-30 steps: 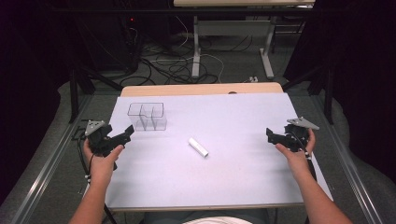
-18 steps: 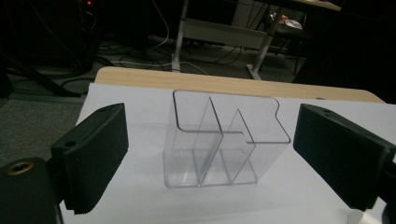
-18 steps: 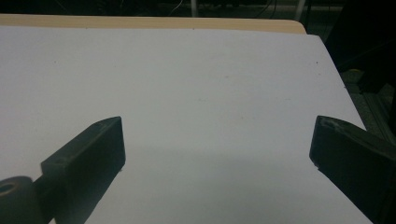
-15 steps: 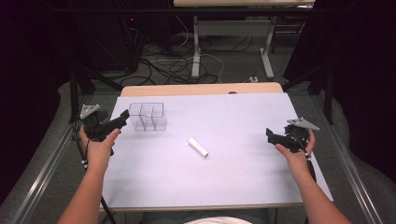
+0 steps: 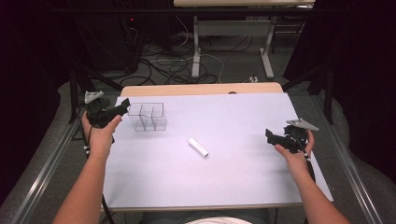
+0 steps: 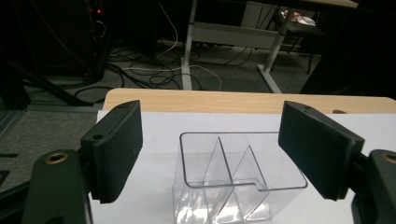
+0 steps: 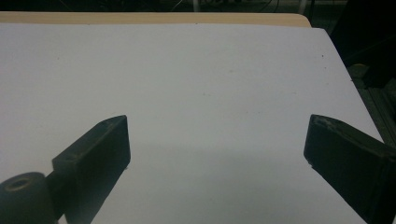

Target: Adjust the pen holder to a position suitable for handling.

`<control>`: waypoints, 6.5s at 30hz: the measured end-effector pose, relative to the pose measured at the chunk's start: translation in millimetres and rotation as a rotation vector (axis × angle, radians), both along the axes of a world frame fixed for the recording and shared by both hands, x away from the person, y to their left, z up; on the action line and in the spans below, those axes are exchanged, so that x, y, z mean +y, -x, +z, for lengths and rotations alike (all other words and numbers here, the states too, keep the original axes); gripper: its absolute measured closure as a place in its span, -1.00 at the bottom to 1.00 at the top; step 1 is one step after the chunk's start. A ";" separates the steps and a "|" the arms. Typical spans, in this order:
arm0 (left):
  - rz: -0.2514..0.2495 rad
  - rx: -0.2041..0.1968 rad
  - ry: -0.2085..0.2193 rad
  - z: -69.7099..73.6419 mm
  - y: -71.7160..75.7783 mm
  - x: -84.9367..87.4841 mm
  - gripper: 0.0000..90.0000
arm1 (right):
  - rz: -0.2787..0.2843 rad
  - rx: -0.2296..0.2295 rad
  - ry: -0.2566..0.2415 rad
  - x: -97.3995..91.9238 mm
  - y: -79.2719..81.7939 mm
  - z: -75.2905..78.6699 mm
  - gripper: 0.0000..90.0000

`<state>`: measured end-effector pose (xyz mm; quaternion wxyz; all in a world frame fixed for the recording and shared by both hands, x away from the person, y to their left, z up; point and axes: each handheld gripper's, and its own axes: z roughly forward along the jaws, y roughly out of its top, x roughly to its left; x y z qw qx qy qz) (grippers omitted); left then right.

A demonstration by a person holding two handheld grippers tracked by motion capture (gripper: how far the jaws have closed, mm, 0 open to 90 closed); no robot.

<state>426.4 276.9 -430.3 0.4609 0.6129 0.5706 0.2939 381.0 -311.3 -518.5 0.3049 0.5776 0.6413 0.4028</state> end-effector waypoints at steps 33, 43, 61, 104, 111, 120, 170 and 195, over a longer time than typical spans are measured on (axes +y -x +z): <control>0.060 0.142 -0.060 -29.6 -43.1 8.7 0.49 | 0.013 0.034 -0.011 3.6 -2.0 -6.1 -0.82; 0.055 0.197 -0.089 -40.3 -51.8 5.4 0.89 | 0.015 0.042 -0.015 4.4 -2.7 -7.8 -0.81; 0.027 0.267 -0.127 -57.1 -58.5 -0.9 1.00 | 0.006 0.065 -0.041 3.6 -2.8 -10.3 -0.78; -0.120 0.198 -0.034 -66.4 -45.2 -112.0 1.00 | 0.033 0.069 -0.026 7.7 -4.1 -11.3 -0.74; -0.140 0.194 -0.002 -67.9 -41.2 -140.7 1.00 | 0.037 0.069 -0.029 8.9 -4.4 -11.3 -0.74; -0.166 0.188 0.011 -69.2 -41.1 -165.6 1.00 | 0.039 0.070 -0.030 9.1 -4.4 -11.7 -0.73; -0.277 0.173 0.108 -61.3 -12.4 -132.8 0.18 | 0.042 0.078 -0.027 10.7 -3.9 -12.7 -0.73; -0.382 0.098 0.019 -71.0 51.0 -82.5 -0.65 | 0.055 0.086 -0.033 12.3 -1.7 -11.6 -0.72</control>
